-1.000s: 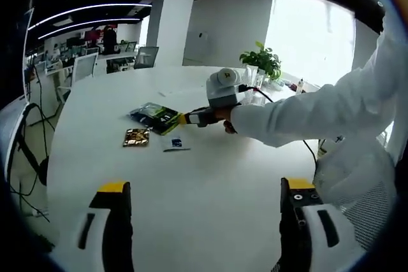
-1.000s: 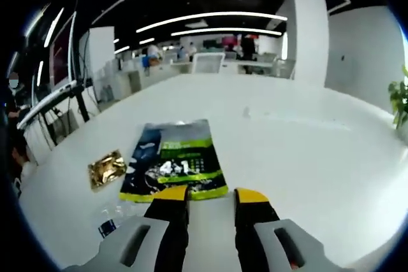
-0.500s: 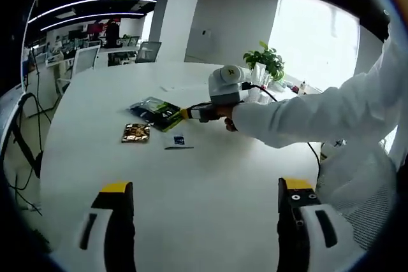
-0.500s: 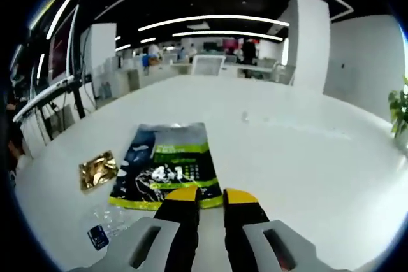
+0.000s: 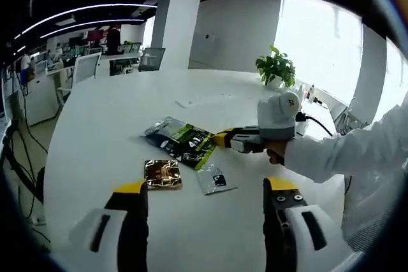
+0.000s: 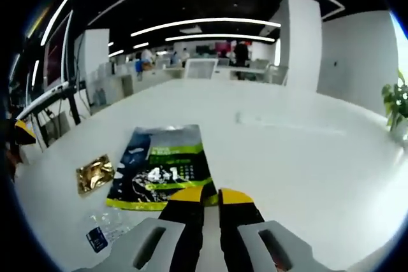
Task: Arrange the skincare products in the storage area until every visible bottle or jar stands upright without overlapping.
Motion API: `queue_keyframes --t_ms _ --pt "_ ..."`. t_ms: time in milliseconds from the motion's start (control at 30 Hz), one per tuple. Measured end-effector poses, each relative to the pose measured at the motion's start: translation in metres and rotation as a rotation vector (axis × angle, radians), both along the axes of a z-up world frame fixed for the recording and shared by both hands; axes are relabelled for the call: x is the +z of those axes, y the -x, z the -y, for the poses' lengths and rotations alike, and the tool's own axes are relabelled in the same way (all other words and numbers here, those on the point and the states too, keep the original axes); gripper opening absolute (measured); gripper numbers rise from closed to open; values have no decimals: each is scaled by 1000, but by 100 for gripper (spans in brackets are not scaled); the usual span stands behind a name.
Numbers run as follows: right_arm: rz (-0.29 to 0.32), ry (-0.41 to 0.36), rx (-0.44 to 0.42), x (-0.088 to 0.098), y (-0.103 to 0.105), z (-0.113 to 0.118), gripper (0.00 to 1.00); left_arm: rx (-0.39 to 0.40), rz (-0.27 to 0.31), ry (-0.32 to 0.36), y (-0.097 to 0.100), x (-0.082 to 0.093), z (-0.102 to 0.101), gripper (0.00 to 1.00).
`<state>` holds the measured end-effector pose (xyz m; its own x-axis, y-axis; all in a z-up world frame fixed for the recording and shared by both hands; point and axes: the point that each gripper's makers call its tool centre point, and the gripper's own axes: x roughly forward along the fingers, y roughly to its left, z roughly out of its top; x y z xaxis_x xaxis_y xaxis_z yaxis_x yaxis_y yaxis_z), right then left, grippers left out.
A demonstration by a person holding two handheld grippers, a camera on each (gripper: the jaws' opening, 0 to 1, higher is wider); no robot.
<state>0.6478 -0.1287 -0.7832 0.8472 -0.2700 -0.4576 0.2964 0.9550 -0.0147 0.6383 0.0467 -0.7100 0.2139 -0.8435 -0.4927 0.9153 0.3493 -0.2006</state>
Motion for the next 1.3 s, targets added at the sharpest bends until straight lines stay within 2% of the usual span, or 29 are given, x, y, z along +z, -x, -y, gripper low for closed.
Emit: queue_keyframes --t_ms 133,200,233,300,333,467,600,667,767,900,1067,1233,1300 --pt "2 13 1 0 1 -1 0 31 -73 43 -20 -6 18 64" --pt "1 16 3 1 1 -1 0 74 -124 35 -28 -14 22 59" --pt "1 15 3 1 1 -1 0 70 -120 39 -32 -16 25 59" --pt "1 15 3 1 1 -1 0 93 -154 39 -39 -24 29 62" --pt "1 17 3 0 0 0 0 102 -178 34 -42 -29 30 61" --pt "8 6 -7 0 1 0 0 135 -210 20 -63 -45 35 57" --pt "5 20 -6 0 1 0 0 163 -225 21 -67 -51 39 57" --pt "8 26 -11 0 1 0 0 173 -251 24 -65 -52 42 57" --pt "14 41 -6 -1 0 1 0 189 -278 32 -75 -58 51 56" --pt "19 46 1 -1 -2 3 0 206 -309 60 -78 -57 60 56" --pt "24 33 -6 -3 -3 5 0 209 -326 62 -84 -62 73 48" --pt "30 25 -10 -3 -4 6 0 190 -328 42 -75 -59 77 40" --pt "33 22 -11 -4 -4 7 0 190 -331 39 -77 -60 80 38"
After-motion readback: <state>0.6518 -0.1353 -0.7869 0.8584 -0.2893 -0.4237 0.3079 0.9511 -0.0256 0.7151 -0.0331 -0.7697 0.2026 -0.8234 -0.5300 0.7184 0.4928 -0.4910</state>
